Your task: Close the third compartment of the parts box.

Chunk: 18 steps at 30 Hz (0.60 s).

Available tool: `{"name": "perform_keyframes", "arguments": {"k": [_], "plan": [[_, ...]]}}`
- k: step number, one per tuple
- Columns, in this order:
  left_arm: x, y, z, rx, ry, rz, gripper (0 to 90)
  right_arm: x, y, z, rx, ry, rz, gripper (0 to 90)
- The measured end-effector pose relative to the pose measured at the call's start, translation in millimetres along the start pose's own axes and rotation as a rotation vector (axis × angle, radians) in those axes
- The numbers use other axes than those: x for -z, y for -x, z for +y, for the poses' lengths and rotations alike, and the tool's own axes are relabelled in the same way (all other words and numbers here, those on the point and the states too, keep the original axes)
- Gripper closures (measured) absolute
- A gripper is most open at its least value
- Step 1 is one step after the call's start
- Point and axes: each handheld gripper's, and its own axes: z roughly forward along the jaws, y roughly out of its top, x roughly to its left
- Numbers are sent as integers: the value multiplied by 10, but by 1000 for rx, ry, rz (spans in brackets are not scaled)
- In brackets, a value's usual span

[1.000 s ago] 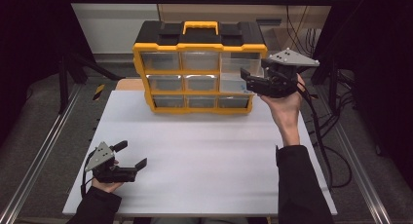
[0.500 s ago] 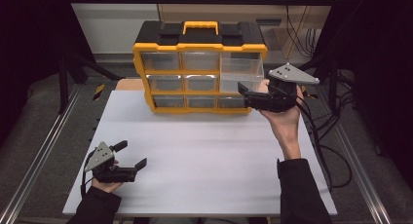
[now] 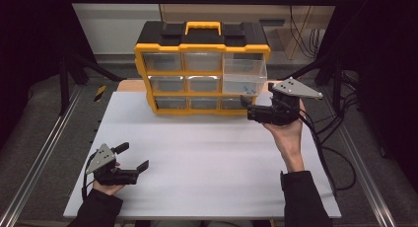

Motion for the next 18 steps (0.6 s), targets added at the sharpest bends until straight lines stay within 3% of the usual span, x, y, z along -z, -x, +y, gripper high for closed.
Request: {"name": "perform_keyframes", "arguments": {"k": [8, 18], "plan": [[-3, 0, 0, 2, 0, -1, 8, -5, 11, -104, -8, -16, -4, 103], [-8, 6, -2, 0, -5, -1, 8, 10, 13, -173, -18, -21, -2, 280]]}}
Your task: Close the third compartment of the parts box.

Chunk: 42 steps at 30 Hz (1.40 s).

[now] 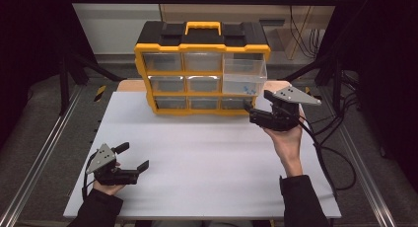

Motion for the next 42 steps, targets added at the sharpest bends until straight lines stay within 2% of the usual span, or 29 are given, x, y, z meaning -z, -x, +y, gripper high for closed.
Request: {"name": "perform_keyframes", "arguments": {"k": [8, 21, 26, 35, 42], "plan": [[-2, -2, 1, 1, 1, 2, 8, -59, -21, -19, 0, -16, 23, 463], [-4, 0, 1, 3, 2, 0, 8, -158, 27, 43, -33, -26, 16, 774], [-6, 1, 0, 3, 1, 0, 8, -197, 28, 83, -22, -32, 20, 879], [4, -5, -2, 6, 5, -1, 8, -296, 38, 138, -24, -27, 10, 900], [8, -8, -1, 8, 10, -1, 8, -399, 65, 144, -17, -35, -23, 900]]}}
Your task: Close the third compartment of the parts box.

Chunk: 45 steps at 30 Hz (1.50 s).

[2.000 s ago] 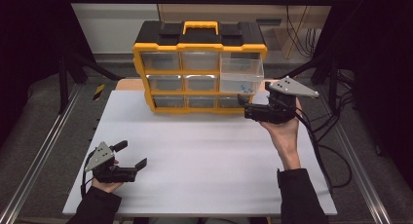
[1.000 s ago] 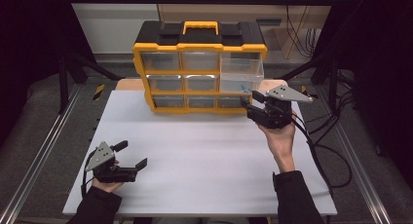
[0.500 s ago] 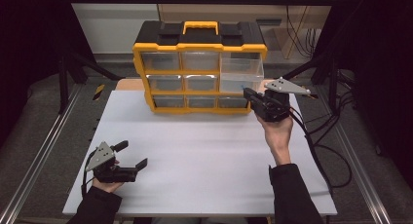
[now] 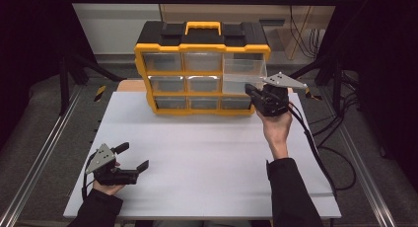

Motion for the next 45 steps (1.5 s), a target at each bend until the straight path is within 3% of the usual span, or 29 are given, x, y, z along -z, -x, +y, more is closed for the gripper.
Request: {"name": "perform_keyframes", "arguments": {"k": [19, 45], "plan": [[3, -3, -4, 4, -2, 3, 8, -128, 70, 31, -13, 16, -49, 900], [-2, -6, -8, 6, -2, 0, 8, -465, 205, 32, -14, 7, -120, 900]]}}
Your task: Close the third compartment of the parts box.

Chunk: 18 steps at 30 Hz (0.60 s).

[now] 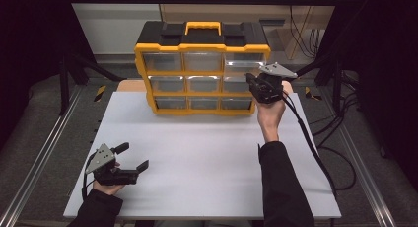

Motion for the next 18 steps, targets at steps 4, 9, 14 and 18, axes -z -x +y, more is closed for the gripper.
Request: {"name": "perform_keyframes", "arguments": {"k": [4, 9, 14, 18], "plan": [[-2, -3, -2, 2, 3, 1, 8, -50, 9, 2, -5, 5, -12, 900], [-3, -2, -2, 0, -1, 0, 8, -91, 24, 10, 6, 14, -25, 900], [-3, -2, -3, 0, -2, 0, 8, -128, 39, 14, -1, 13, -39, 900], [-8, -3, -6, 2, -1, -2, 8, -159, 63, 15, 1, 8, -52, 900]]}}
